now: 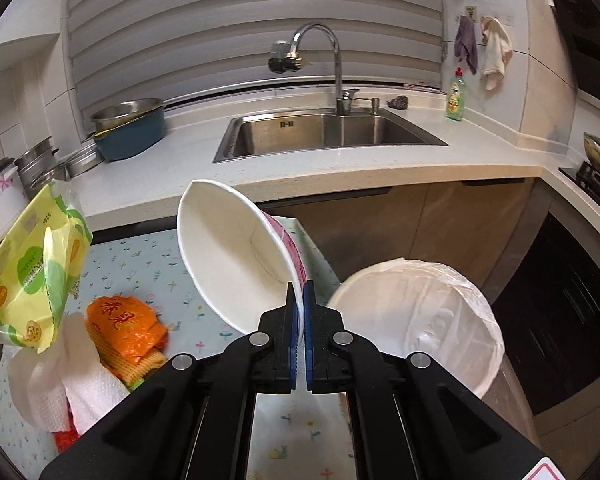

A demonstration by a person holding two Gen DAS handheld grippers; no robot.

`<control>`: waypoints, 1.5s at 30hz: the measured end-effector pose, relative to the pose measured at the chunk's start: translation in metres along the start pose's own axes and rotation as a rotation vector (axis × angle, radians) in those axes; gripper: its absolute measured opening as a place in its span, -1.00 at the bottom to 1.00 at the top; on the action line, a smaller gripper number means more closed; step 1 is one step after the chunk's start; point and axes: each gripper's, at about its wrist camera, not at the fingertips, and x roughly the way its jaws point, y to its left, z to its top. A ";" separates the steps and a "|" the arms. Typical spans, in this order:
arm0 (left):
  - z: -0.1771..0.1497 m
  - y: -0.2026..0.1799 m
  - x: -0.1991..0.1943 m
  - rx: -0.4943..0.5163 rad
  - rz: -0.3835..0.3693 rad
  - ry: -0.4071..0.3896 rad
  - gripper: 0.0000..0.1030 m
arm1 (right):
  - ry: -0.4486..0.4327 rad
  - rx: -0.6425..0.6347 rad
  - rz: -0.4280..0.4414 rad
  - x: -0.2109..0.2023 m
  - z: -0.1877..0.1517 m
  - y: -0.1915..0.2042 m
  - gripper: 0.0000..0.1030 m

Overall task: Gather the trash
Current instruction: 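Carry the bowl over the trash bin with the right tool while the left tool holds the bag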

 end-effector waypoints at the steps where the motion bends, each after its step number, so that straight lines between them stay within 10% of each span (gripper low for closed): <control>1: 0.002 -0.011 0.000 0.006 -0.023 -0.004 -0.92 | 0.000 0.011 -0.011 -0.001 -0.001 -0.010 -0.95; 18: 0.000 -0.126 0.037 0.083 -0.212 0.068 -0.92 | 0.069 0.134 -0.136 0.023 -0.041 -0.100 -0.95; 37: -0.025 -0.020 0.048 -0.027 0.083 0.120 -0.88 | 0.061 0.094 -0.065 0.020 -0.046 -0.064 -0.95; 45: -0.020 0.010 0.040 -0.089 0.095 0.099 -0.90 | 0.047 0.078 -0.057 0.015 -0.041 -0.056 -0.95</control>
